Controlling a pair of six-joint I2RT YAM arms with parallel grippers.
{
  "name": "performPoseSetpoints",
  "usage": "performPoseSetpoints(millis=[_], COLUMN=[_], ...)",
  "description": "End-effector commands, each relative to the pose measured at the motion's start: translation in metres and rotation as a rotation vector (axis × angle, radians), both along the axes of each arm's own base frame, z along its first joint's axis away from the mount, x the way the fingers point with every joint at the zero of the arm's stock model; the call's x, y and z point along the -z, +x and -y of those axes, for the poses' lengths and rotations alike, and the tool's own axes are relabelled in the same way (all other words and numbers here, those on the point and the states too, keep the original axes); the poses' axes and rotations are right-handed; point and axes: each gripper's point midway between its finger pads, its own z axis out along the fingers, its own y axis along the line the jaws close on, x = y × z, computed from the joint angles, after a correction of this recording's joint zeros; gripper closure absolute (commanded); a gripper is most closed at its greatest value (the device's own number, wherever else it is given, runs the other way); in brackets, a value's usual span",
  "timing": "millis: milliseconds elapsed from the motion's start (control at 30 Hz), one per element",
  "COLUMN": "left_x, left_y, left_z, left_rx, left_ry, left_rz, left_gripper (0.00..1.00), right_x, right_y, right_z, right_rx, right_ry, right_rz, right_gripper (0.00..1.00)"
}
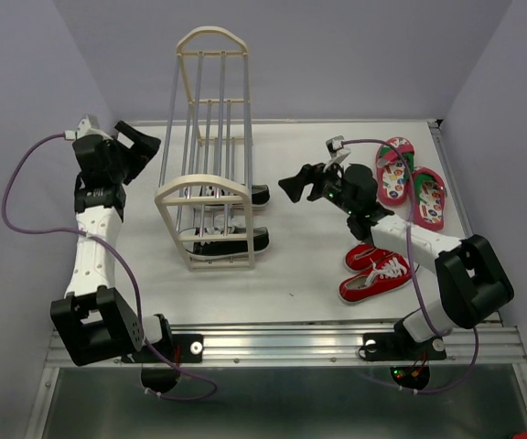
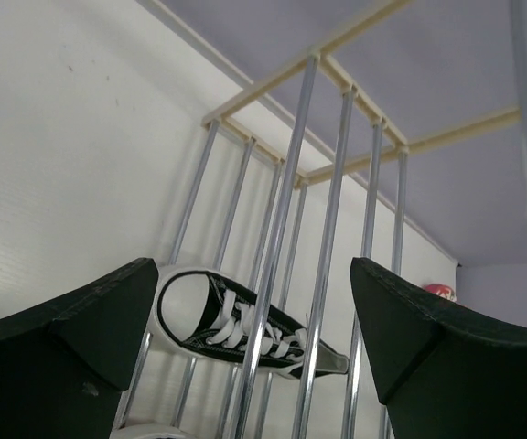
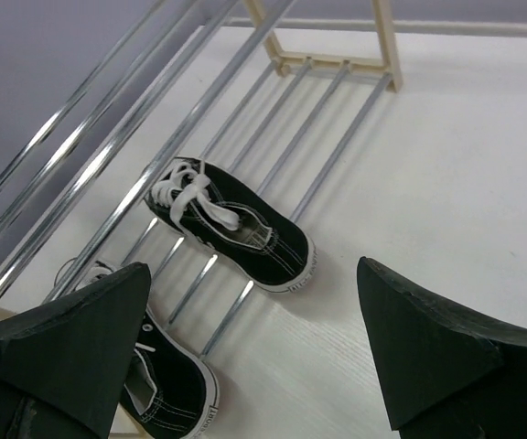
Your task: Place and organize the shoes onto the shoe shelf
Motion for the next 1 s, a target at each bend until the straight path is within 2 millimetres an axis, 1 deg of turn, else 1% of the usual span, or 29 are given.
performPoseSetpoints(millis=[0,33,67,100,133,167,233,300,333,367,400,433,467,500,533,600,633,667,700,733,767,800,833,900,933,967], left_x=[-0.076,-0.082,-0.087,-0.099,-0.105,-0.111,-0.12,-0.122,-0.121,-0.117,-0.114,-0.11,-0.107,-0.105,-0.101,-0.093,-0.088,-0.088,-0.086,-0.088,-0.089,-0.089,-0.088,-0.087,-0.086,-0.087], left_y=[-0.012,-0.014,-0.014,-0.015,-0.015,-0.017,-0.019,-0.022,-0.022,-0.023,-0.023,-0.021,-0.021,-0.021,-0.019,-0.013,-0.012,-0.012,-0.012,-0.012,-0.013,-0.013,-0.014,-0.015,-0.015,-0.016], left_z=[-0.016,-0.019,-0.02,-0.015,-0.011,0.002,0.012,0.026,0.031,0.041,0.054,0.062,0.07,0.078,0.079,0.076,0.075,0.075,0.074,0.075,0.075,0.076,0.076,0.078,0.079,0.081], left_rx=[-0.041,-0.046,-0.043,-0.014,0.016,0.097,0.155,0.237,0.27,0.326,0.375,0.412,0.442,0.465,0.464,0.443,0.436,0.434,0.434,0.434,0.434,0.435,0.438,0.442,0.445,0.45], left_ry=[0.034,0.036,0.038,0.04,0.049,0.049,0.043,0.036,0.04,0.037,0.038,0.051,0.053,0.055,0.052,0.049,0.046,0.048,0.049,0.054,0.056,0.054,0.053,0.05,0.051,0.052], left_rz=[0.15,0.155,0.163,0.19,0.213,0.238,0.276,0.3,0.311,0.305,0.304,0.3,0.296,0.294,0.282,0.256,0.238,0.238,0.236,0.244,0.251,0.254,0.257,0.258,0.258,0.261], left_gripper=[0.01,0.01,0.01,0.01,0.01,0.01,0.01,0.01,0.01,0.01,0.01,0.01,0.01,0.01,0.01,0.01,0.04,0.07,0.09,0.13,0.14,0.15,0.15,0.19,0.22,0.25], right_x=[-0.01,-0.008,-0.003,-0.004,-0.001,0.001,0.0,0.002,0.003,0.008,0.01,0.007,0.012,0.013,0.011,0.015,0.011,0.02,0.022,0.03,0.029,0.033,0.041,0.044,0.046,0.048], right_y=[0.015,0.019,0.018,0.021,0.022,0.022,0.022,0.023,0.022,0.02,0.022,0.022,0.02,0.019,0.017,0.013,0.009,0.002,-0.002,-0.01,-0.016,-0.022,-0.031,-0.04,-0.041,-0.041], right_z=[0.034,0.041,0.042,0.048,0.052,0.057,0.065,0.081,0.085,0.09,0.1,0.104,0.11,0.113,0.116,0.127,0.132,0.144,0.15,0.163,0.173,0.185,0.202,0.226,0.237,0.262], right_rx=[0.157,0.181,0.183,0.212,0.232,0.258,0.295,0.375,0.395,0.409,0.451,0.471,0.497,0.511,0.526,0.571,0.59,0.632,0.66,0.694,0.728,0.782,0.831,0.92,0.947,1.013], right_ry=[0.029,0.048,0.037,0.038,0.026,0.004,-0.018,-0.048,-0.061,-0.083,-0.097,-0.101,-0.126,-0.136,-0.141,-0.175,-0.179,-0.222,-0.232,-0.267,-0.272,-0.293,-0.315,-0.319,-0.314,-0.296], right_rz=[-0.051,-0.082,-0.104,-0.111,-0.122,-0.132,-0.136,-0.146,-0.148,-0.167,-0.173,-0.174,-0.198,-0.206,-0.211,-0.243,-0.244,-0.279,-0.292,-0.327,-0.335,-0.347,-0.392,-0.411,-0.419,-0.441], right_gripper=[0.0,0.0,0.0,0.0,0.0,0.0,0.0,0.0,0.0,0.0,0.0,0.0,0.0,0.0,0.0,0.0,0.0,0.0,0.0,0.0,0.0,0.0,0.0,0.0,0.0,0.0])
